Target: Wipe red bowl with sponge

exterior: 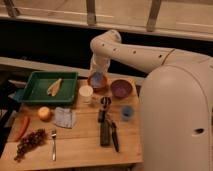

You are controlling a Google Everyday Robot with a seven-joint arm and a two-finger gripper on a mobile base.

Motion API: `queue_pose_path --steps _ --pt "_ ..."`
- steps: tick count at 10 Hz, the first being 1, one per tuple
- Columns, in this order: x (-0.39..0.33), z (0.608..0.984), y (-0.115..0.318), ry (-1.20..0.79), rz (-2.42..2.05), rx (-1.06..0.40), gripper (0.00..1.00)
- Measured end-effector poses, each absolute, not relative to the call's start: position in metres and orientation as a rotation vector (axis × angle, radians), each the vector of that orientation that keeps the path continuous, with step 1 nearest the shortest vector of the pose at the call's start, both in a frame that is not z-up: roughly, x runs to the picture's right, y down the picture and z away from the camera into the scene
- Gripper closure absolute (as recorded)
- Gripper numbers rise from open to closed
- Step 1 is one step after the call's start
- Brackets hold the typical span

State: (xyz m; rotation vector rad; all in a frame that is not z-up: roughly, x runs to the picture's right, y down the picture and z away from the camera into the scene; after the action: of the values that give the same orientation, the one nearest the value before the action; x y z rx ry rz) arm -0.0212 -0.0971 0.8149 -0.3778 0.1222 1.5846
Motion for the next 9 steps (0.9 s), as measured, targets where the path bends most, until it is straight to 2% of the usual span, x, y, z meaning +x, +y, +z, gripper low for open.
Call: queue_pose_path --steps 2,6,8,9 --pt "-0.016 0.829 -0.098 0.118 1.572 -0.325 1.00" --pt "0.000 0.848 -0.143 0.063 1.561 -0.229 1.00" --pt "-0.001 0.859 -0.148 0.025 1.586 -0.247 1.00" --pt "-0.001 0.870 -0.145 -0.020 1.623 -0.313 1.00"
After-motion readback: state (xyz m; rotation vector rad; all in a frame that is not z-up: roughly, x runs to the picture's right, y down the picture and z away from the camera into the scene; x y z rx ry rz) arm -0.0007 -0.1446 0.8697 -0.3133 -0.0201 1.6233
